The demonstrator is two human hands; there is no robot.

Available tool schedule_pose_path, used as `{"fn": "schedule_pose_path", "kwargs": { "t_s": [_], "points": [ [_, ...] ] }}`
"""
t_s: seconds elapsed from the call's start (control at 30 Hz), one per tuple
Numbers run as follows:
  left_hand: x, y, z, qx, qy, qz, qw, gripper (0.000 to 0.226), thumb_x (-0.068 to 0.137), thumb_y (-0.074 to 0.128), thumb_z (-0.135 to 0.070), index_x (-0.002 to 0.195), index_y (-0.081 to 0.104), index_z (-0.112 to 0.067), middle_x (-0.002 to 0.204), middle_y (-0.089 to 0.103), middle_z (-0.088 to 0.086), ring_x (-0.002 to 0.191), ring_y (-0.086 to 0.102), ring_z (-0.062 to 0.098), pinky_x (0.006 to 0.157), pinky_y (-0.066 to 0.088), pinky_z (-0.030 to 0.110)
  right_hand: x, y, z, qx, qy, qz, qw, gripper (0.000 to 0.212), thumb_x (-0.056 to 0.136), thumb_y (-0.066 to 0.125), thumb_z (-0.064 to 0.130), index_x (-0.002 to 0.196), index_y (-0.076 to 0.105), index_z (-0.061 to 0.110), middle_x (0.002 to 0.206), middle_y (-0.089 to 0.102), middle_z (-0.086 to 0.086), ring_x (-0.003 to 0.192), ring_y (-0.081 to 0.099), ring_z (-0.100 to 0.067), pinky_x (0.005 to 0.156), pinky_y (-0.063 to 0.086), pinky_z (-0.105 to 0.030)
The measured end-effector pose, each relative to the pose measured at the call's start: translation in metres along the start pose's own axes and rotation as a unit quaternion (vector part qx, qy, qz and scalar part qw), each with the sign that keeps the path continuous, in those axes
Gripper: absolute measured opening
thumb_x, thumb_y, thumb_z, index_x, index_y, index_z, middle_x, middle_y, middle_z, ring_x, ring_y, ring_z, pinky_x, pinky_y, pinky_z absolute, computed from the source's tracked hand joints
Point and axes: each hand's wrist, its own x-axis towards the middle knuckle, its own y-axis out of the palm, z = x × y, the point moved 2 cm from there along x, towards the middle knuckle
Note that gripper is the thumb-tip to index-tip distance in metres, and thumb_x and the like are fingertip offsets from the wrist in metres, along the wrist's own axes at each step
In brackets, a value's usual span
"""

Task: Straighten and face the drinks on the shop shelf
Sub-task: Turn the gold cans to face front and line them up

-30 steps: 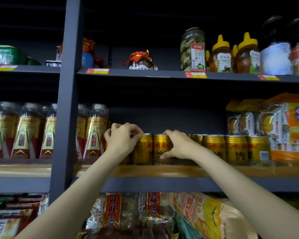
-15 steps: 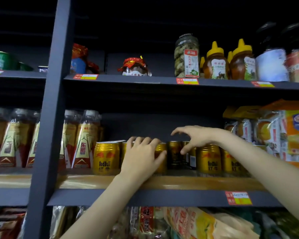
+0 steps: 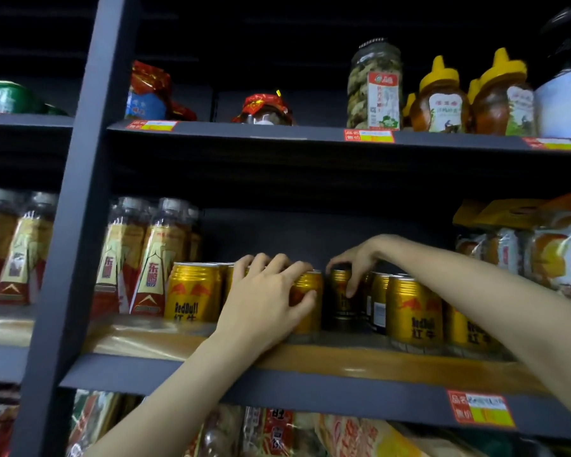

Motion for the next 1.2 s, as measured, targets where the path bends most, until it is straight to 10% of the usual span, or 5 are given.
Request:
{"fn": "schedule_pose_path", "kwargs": {
  "t_s": [0.2, 0.5, 0.63, 0.83, 1.2],
  "points": [
    [0.0, -0.002, -0.001, 0.007, -0.01, 0.023, 1.0, 0.056, 0.084, 0.02, -0.057, 0.133, 0.04, -0.037, 0.127, 0.048, -0.011, 0.121, 0.037, 0.014, 0.103, 0.011, 0.031, -0.011, -0.005, 0.006, 0.025, -0.067, -0.084, 0.994, 0.032, 0.082, 0.069, 0.013, 0.105, 0.05, 0.024, 0.112, 0.044, 0.002, 0.098, 0.045, -0.016, 0.072, 0.046, -0.025],
    [-0.002, -0.005, -0.003, -0.009, -0.015, 0.023, 1.0, 0.044, 0.094, 0.034, -0.049, 0.135, 0.04, -0.034, 0.129, 0.048, -0.008, 0.122, 0.037, 0.015, 0.106, 0.013, 0.034, -0.059, -0.007, 0.002, 0.132, -0.086, -0.08, 0.984, 0.056, 0.078, 0.075, 0.02, 0.12, 0.041, 0.034, 0.127, 0.052, -0.004, 0.113, 0.053, -0.02, 0.092, 0.049, -0.033],
    [-0.001, -0.007, -0.004, -0.009, -0.015, 0.029, 0.999, 0.043, 0.094, 0.035, -0.048, 0.134, 0.04, -0.033, 0.129, 0.048, -0.006, 0.122, 0.036, 0.017, 0.105, 0.014, 0.035, -0.059, 0.01, 0.006, 0.063, -0.032, -0.092, 0.993, 0.076, 0.08, 0.072, 0.036, 0.143, 0.03, 0.033, 0.153, 0.026, -0.001, 0.137, 0.029, -0.025, 0.108, 0.033, -0.041],
    [-0.001, -0.009, -0.003, -0.015, -0.002, 0.028, 0.999, 0.043, 0.094, 0.034, -0.047, 0.134, 0.041, -0.033, 0.129, 0.048, -0.006, 0.122, 0.036, 0.018, 0.106, 0.014, 0.035, -0.07, 0.008, 0.017, 0.147, -0.062, -0.186, 0.97, 0.045, 0.08, 0.073, 0.024, 0.116, 0.048, 0.035, 0.141, 0.038, 0.0, 0.123, 0.04, -0.022, 0.096, 0.042, -0.037],
    [-0.019, -0.04, -0.017, -0.31, -0.018, -0.064, 0.948, 0.041, 0.095, 0.036, -0.043, 0.125, 0.055, -0.022, 0.124, 0.057, -0.006, 0.121, 0.044, 0.006, 0.1, 0.03, 0.022, -0.218, 0.022, 0.024, 0.587, -0.147, -0.247, 0.756, 0.055, 0.075, 0.071, 0.021, 0.124, 0.051, 0.033, 0.107, 0.063, -0.012, 0.103, 0.061, -0.024, 0.079, 0.051, -0.034]
  ]
}}
